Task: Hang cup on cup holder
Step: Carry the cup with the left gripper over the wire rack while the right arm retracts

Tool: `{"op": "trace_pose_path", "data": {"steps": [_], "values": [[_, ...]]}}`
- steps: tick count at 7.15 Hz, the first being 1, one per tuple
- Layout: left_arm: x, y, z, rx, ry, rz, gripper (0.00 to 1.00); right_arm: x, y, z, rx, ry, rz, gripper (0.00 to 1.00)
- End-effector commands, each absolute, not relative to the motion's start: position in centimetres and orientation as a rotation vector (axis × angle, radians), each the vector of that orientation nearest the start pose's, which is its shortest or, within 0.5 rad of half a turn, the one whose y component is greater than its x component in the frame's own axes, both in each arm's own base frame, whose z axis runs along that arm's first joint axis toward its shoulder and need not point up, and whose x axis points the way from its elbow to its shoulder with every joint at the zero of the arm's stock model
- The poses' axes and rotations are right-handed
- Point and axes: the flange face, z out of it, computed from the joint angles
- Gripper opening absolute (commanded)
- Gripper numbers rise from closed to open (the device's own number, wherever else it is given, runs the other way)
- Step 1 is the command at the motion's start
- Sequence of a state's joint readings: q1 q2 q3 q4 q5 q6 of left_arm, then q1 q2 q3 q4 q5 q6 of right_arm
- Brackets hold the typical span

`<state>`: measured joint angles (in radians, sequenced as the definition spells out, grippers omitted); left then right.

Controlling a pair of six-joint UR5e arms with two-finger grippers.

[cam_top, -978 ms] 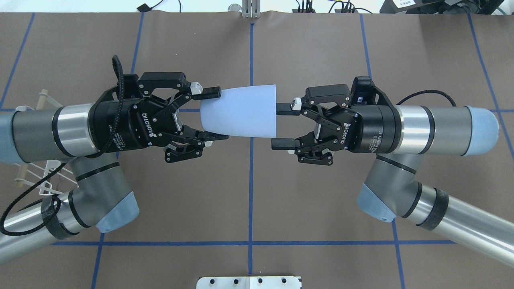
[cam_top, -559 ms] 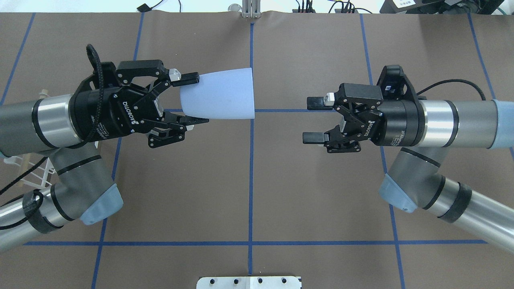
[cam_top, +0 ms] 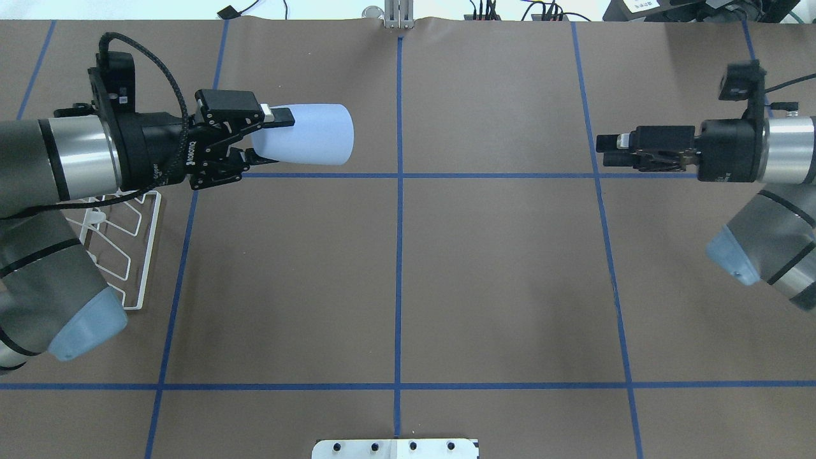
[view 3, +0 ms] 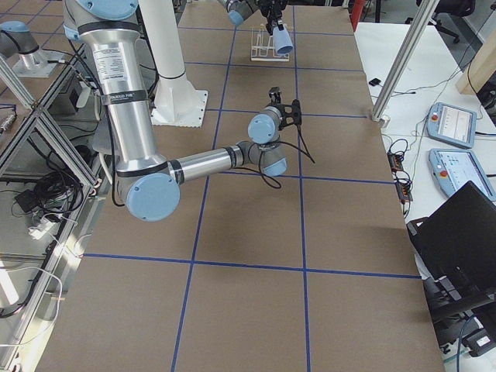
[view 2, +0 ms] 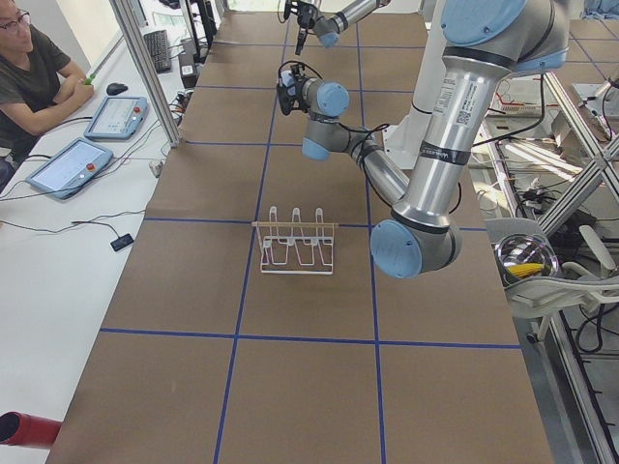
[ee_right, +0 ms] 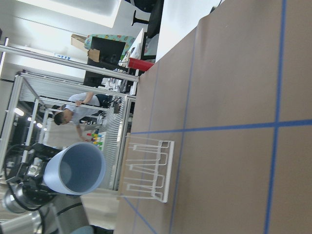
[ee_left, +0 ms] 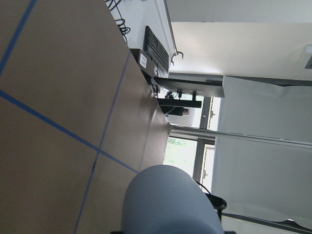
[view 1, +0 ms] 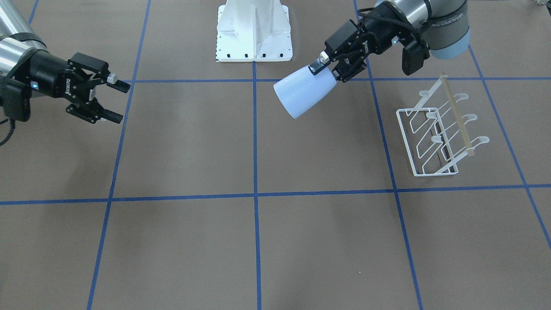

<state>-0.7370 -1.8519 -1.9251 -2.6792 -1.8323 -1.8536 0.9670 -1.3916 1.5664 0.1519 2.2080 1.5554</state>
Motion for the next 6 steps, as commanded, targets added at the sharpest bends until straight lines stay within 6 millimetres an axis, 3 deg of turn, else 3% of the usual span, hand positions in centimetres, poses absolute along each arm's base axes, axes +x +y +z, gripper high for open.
{"op": "trace_pose_path", "data": {"steps": [1,2,3,4,5,6], "values": [[28.9,-45.8,26.3,0.343,1.36,-0.36,0.0,-20.0,-47.5,43.3,0.601,-1.543,0.011,1.0],[26.3,-46.6,26.5,0.423,1.165,-0.212,0.0,-19.8,-48.1,44.2,0.571,-1.497,0.046,1.0],[23.5,-46.7,25.8,0.426,0.983,-0.122,0.0,-18.1,-48.6,45.4,0.562,-1.45,0.086,1.0],[21.7,-46.4,25.8,0.383,0.843,-0.033,0.0,-16.9,-48.1,47.8,0.544,-1.38,0.1,1.0],[20.6,-45.9,25.5,0.332,0.802,0.052,0.0,-15.7,-47.5,50.2,0.562,-1.307,0.067,1.0],[20.4,-46.4,25.3,0.312,0.78,0.069,0.0,-14.5,-48.1,50.7,0.565,-1.259,0.05,1.0]]}}
